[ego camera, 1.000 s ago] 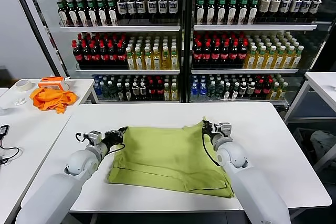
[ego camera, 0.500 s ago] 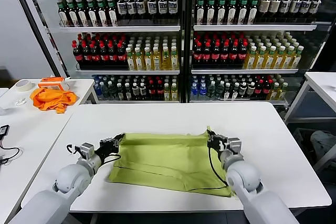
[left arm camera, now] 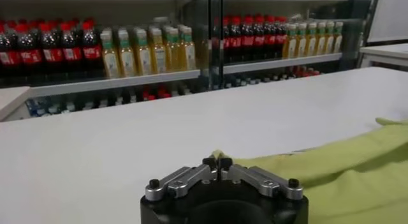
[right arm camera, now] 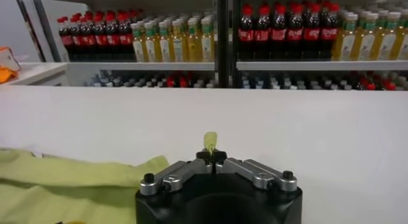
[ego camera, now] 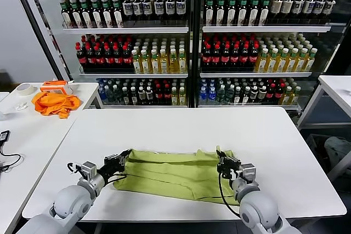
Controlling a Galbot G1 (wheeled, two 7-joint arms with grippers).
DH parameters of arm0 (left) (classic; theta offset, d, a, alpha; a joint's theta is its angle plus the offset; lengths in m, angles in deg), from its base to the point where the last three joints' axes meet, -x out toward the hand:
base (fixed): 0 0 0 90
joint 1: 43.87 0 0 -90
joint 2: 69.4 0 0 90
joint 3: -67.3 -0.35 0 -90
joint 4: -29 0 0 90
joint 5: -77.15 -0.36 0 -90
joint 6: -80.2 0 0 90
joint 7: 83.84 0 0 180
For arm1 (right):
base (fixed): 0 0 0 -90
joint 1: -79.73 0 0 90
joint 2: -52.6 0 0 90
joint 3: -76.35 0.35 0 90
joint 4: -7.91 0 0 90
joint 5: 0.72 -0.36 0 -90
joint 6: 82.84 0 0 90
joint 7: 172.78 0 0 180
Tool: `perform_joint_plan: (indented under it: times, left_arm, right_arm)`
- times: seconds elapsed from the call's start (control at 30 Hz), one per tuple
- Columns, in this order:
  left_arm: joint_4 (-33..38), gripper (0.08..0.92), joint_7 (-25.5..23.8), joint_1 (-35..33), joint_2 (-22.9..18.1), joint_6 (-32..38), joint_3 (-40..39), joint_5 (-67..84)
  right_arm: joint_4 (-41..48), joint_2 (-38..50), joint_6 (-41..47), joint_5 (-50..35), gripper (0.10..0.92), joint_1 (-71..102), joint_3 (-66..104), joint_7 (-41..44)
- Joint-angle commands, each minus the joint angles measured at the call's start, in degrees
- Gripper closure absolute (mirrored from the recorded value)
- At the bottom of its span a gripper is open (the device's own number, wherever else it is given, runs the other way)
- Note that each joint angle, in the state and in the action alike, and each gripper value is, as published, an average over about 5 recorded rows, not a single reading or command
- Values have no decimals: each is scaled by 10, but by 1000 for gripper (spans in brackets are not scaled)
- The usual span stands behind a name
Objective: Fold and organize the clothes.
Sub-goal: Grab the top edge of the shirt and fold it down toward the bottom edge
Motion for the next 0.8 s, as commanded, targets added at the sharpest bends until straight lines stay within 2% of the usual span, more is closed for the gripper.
perform_joint_plan:
  times: [0.03, 0.8]
  left_arm:
    - [19, 916, 1, -21, 3, 2, 3, -3]
    - [31, 912, 10, -33, 8, -46, 21, -5]
  right_arm:
    - [-28, 3, 0, 14, 920, 31, 2, -1]
    - [-14, 13, -7, 38, 919, 55, 6, 32]
